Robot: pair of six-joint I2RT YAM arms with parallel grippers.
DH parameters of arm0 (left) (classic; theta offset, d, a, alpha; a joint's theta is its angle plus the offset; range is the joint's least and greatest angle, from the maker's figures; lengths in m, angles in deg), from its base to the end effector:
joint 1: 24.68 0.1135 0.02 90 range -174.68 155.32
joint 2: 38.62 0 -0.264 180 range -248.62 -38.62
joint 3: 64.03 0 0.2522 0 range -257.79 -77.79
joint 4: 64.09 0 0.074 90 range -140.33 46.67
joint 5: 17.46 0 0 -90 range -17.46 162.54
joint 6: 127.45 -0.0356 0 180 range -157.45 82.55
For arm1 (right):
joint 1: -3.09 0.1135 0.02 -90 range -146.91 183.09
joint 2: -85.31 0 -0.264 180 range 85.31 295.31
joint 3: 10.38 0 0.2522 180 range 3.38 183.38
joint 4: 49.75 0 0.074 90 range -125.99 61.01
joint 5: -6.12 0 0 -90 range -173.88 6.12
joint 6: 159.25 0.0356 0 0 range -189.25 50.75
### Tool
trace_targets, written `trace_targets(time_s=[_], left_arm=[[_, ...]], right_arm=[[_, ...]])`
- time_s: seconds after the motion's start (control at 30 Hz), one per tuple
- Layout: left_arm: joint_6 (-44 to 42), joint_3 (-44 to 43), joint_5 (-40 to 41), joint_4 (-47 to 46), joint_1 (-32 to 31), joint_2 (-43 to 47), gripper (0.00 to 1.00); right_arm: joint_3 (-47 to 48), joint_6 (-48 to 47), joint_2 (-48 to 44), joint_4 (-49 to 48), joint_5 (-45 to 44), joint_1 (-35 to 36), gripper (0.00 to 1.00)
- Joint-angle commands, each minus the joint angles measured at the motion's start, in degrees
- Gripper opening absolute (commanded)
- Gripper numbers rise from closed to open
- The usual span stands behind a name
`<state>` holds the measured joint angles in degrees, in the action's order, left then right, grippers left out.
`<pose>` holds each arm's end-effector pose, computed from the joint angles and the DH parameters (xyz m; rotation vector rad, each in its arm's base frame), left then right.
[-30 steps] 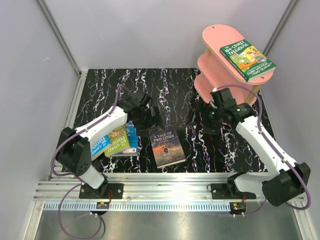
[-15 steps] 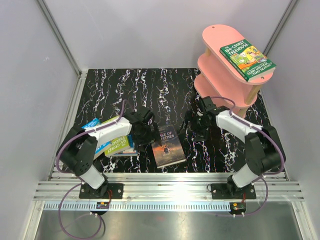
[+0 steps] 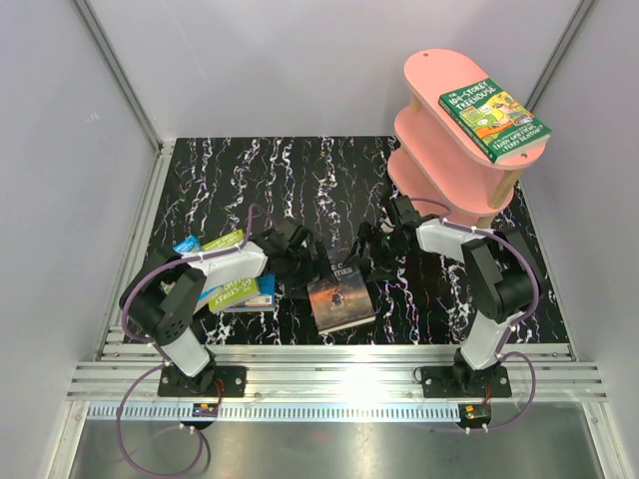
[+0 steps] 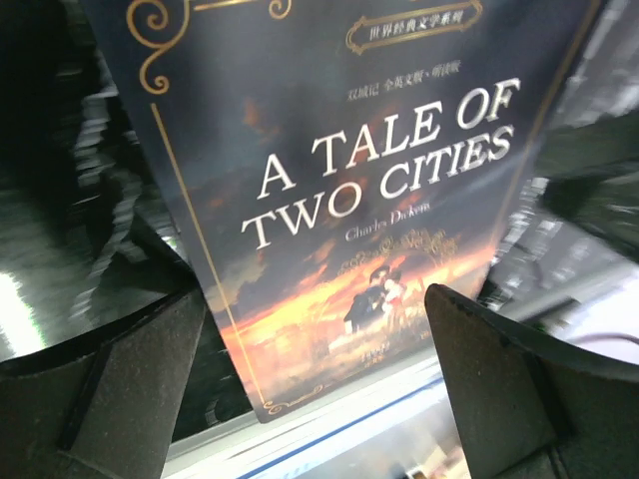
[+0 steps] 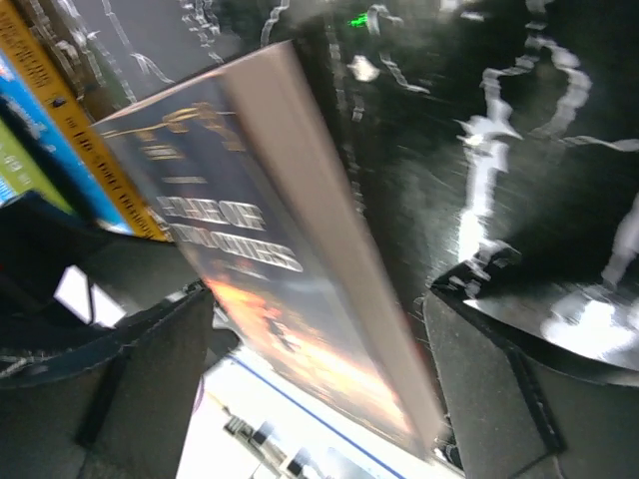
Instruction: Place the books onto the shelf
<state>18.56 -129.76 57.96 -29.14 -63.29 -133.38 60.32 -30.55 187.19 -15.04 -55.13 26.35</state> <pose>0.2366 -0.2004 0.1567 -0.3569 2.9039 -0.7503 0.2993 0.1473 0.1452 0.2313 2.8827 0.9519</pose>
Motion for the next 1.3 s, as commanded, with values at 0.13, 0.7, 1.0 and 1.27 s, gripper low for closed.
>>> trace_targets(time_s=[0.13,0.7,1.0,1.27], left_arm=[[2.4,5.8,-5.0,-18.3,-1.0,-2.0,0.98],[1.8,5.0,-8.9,-22.3,-1.2,4.0,0.98],[2.3,3.4,-8.8,-22.1,-1.6,4.8,0.98],[2.6,4.9,-8.9,-22.1,-1.7,7.3,0.97]], right_arm=[[-2.9,-0.2,6.2,-4.9,2.3,1.0,0.87],[-6.5,4.0,-9.5,-3.8,2.6,2.7,0.37],[-10.5,6.8,-11.5,-9.6,5.5,6.8,0.36],[-15.6,9.5,-10.9,-15.1,6.5,9.3,0.12]])
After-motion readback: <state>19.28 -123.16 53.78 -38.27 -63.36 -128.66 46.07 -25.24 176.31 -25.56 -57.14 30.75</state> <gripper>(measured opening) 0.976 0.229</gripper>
